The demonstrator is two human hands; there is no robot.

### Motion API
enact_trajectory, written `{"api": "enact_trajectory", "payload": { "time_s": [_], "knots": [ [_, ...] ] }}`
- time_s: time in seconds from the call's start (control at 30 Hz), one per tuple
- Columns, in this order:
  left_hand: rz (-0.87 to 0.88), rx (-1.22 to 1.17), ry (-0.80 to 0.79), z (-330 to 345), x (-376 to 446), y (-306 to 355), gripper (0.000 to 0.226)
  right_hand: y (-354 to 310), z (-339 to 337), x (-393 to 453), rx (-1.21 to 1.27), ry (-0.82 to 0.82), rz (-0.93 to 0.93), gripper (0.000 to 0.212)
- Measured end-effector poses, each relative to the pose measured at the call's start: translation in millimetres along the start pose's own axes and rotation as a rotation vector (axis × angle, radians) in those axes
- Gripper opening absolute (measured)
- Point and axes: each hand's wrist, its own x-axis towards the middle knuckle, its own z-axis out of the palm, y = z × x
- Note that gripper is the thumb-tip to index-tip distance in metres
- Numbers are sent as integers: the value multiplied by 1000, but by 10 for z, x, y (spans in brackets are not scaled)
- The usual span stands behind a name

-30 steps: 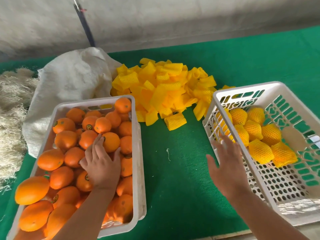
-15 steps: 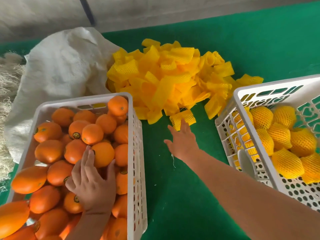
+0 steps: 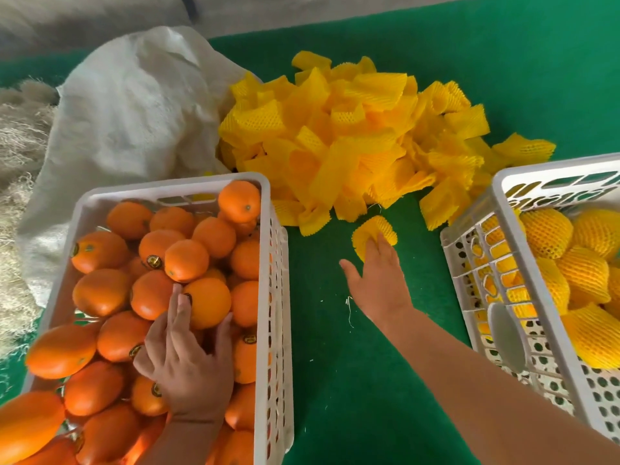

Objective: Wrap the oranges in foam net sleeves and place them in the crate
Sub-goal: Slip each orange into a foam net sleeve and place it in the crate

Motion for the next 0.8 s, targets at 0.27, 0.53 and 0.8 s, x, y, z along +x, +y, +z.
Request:
{"api": "enact_trajectory", "payload": {
  "time_s": [0.27, 0.53, 0.8],
  "knots": [
    [-71, -45, -49, -72, 124, 170, 73, -178, -459, -920, 314, 273, -74, 25],
    [-265, -310, -210, -439, 310, 369, 70, -235, -720, -1789, 255, 281, -76, 13],
    [-491, -1143, -344, -1609, 223, 683, 55, -402, -830, -2538, 195, 330, -149, 21]
  ]
}}
